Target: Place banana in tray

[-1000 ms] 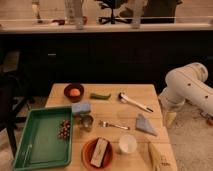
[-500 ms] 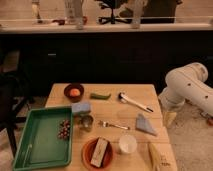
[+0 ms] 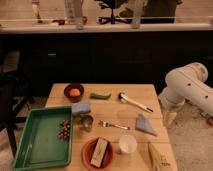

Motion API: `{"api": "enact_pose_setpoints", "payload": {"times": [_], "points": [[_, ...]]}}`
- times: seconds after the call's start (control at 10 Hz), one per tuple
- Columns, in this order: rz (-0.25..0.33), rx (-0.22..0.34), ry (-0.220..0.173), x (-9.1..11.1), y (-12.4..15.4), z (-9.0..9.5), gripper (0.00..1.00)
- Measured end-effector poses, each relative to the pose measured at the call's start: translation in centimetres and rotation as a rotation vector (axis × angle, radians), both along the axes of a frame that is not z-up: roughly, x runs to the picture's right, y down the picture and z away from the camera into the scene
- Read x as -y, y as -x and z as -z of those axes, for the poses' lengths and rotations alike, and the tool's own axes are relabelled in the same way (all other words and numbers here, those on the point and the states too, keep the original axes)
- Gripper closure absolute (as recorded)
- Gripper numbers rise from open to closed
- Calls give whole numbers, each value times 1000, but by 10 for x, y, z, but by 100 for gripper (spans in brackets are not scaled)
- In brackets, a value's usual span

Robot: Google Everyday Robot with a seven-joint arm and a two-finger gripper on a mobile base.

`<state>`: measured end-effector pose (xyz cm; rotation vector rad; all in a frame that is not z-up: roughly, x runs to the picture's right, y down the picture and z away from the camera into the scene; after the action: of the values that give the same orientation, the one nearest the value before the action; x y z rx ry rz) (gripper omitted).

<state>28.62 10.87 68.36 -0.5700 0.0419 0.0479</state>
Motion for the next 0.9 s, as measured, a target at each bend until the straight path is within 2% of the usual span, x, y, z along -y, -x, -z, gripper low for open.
{"api": "enact_pose_setpoints", "payload": {"times": [0.4, 0.6, 0.8, 0.9], "points": [[0, 0, 0, 0, 0, 0, 20], [12, 32, 4, 1, 2, 2, 20], [128, 138, 35, -4, 17, 9, 20], [248, 228, 58, -7, 27, 12, 20]]}}
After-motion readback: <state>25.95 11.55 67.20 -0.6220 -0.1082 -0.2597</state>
